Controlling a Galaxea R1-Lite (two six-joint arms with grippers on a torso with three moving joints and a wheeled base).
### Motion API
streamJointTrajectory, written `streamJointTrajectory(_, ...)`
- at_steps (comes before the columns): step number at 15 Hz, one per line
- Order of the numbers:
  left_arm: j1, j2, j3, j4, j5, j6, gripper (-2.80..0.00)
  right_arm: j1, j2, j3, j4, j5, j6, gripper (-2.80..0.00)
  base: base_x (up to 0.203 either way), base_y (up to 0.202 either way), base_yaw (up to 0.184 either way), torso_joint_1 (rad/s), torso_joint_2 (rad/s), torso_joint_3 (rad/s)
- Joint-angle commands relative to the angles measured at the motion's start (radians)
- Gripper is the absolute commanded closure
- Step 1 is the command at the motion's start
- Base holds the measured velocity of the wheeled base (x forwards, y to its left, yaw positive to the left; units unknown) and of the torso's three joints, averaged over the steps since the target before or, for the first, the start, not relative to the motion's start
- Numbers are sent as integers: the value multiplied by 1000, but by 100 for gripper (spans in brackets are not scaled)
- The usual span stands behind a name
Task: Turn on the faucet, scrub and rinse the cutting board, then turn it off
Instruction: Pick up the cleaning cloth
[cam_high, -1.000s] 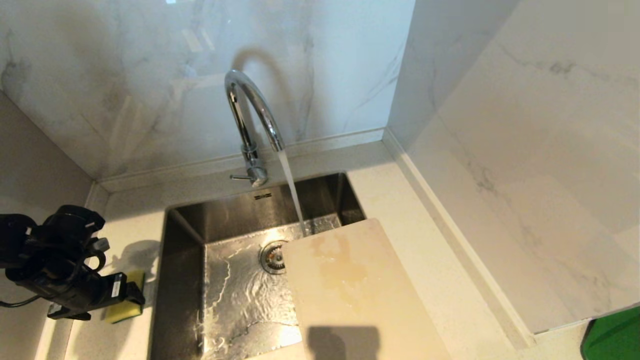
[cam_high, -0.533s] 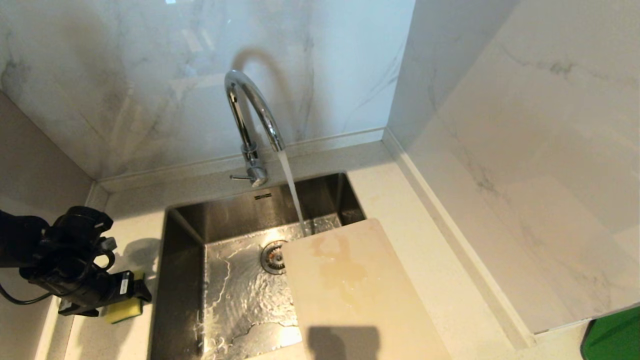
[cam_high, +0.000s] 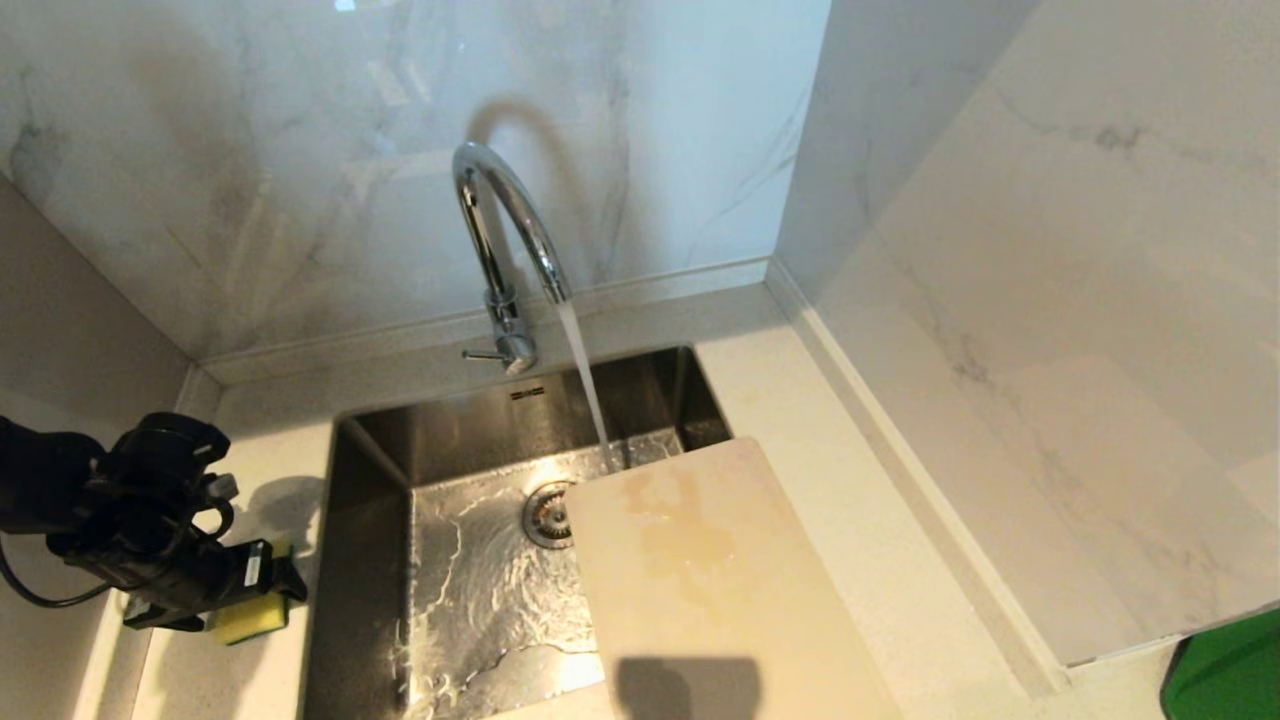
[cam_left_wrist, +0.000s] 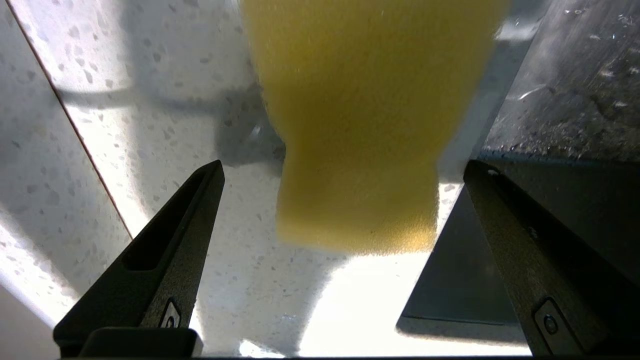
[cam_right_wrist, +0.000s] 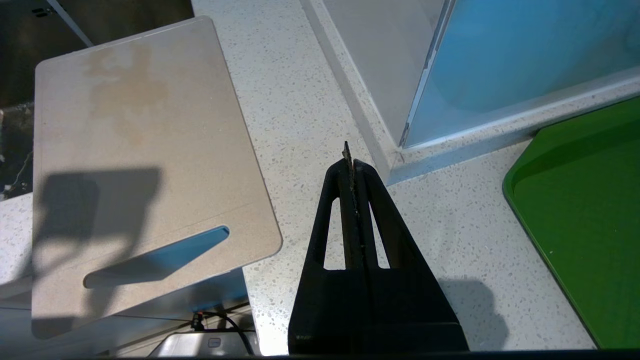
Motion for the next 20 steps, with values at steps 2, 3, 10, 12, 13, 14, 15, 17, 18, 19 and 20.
streamJointTrajectory(2,-3,31,-3,-19,3,-3,-280,0,-2,0,0,0,0,0,0,0,0,0,0,0)
streamJointTrajectory(3,-1,33,-6,-19,3,-2,-280,0,-2,0,0,0,0,0,0,0,0,0,0,0)
streamJointTrajectory(10,-3,24,-17,-24,3,-1,0,0,-2,0,0,0,0,0,0,0,0,0,0,0)
streamJointTrajectory(12,-3,17,-18,-22,3,-1,0,0,-2,0,0,0,0,0,0,0,0,0,0,0)
streamJointTrajectory(13,-3,14,-18,-22,3,0,0,0,-2,0,0,0,0,0,0,0,0,0,0,0)
streamJointTrajectory(14,-2,11,-18,-21,3,0,0,0,-2,0,0,0,0,0,0,0,0,0,0,0)
streamJointTrajectory(15,-3,1,-18,-19,3,0,0,0,-2,0,0,0,0,0,0,0,0,0,0,0)
streamJointTrajectory(17,-8,-31,-19,-9,-15,4,0,0,-2,0,0,0,0,0,0,0,0,0,0,0)
streamJointTrajectory(18,-17,-52,-21,0,-36,6,0,0,-2,0,0,0,0,0,0,0,0,0,0,0)
streamJointTrajectory(19,-30,-90,-31,23,-56,10,0,0,-2,0,0,0,0,0,0,0,0,0,0,0)
streamJointTrajectory(20,-44,-132,-47,61,-75,20,0,0,-2,0,0,0,0,0,0,0,0,0,0,0)
